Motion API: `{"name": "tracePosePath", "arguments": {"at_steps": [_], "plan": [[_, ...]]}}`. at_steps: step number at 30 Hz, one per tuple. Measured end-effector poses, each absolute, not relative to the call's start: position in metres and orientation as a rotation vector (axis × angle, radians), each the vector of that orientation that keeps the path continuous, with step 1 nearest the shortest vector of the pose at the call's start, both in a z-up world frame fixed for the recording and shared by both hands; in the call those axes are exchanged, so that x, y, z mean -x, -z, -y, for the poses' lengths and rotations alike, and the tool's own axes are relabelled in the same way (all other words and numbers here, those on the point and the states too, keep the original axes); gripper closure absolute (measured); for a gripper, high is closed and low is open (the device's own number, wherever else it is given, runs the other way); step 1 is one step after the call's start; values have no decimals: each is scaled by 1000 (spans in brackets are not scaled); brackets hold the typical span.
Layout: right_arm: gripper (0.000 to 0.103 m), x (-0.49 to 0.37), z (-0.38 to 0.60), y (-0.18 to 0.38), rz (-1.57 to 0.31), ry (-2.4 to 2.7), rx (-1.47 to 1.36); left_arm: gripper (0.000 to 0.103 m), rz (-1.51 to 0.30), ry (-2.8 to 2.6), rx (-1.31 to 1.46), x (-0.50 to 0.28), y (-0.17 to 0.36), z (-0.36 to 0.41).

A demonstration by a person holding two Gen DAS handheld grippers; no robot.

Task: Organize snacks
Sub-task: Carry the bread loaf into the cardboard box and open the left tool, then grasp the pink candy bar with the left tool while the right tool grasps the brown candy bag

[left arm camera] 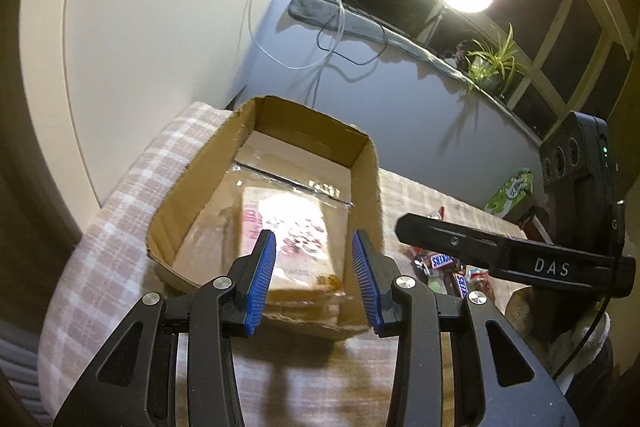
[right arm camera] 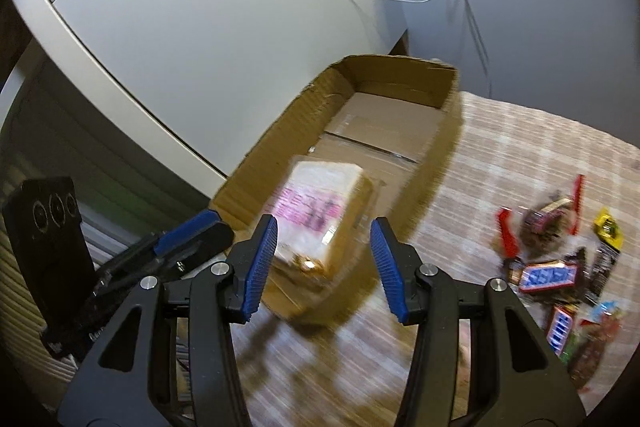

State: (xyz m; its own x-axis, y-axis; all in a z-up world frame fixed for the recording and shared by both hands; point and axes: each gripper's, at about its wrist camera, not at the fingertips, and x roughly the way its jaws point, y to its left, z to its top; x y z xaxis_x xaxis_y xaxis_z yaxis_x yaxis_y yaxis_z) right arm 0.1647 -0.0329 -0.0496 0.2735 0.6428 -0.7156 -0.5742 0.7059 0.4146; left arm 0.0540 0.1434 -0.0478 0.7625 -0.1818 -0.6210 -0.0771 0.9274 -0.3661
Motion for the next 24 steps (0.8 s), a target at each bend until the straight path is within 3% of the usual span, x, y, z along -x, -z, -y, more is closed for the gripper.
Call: {"name": "tracePosePath", "arguments": {"at_steps": [1,3,5,12,24], "plan": [[50,-162,41,49,-996,-811,-71,63,-708,62,385,-54,48,-141],[37,-157,59,48,-977,-783,-56,63,-713,73,376,-52,48,-133],[34,-154,75,48,-955,-758,-45,63,-717,85,368,-51,47,-124],[34,-139,150,51,-902,-579,33,63,-753,154,344,-50,53,-89],[34,-137,219,90,-982,-401,79,63,-929,290,295,-64,99,-14]]}}
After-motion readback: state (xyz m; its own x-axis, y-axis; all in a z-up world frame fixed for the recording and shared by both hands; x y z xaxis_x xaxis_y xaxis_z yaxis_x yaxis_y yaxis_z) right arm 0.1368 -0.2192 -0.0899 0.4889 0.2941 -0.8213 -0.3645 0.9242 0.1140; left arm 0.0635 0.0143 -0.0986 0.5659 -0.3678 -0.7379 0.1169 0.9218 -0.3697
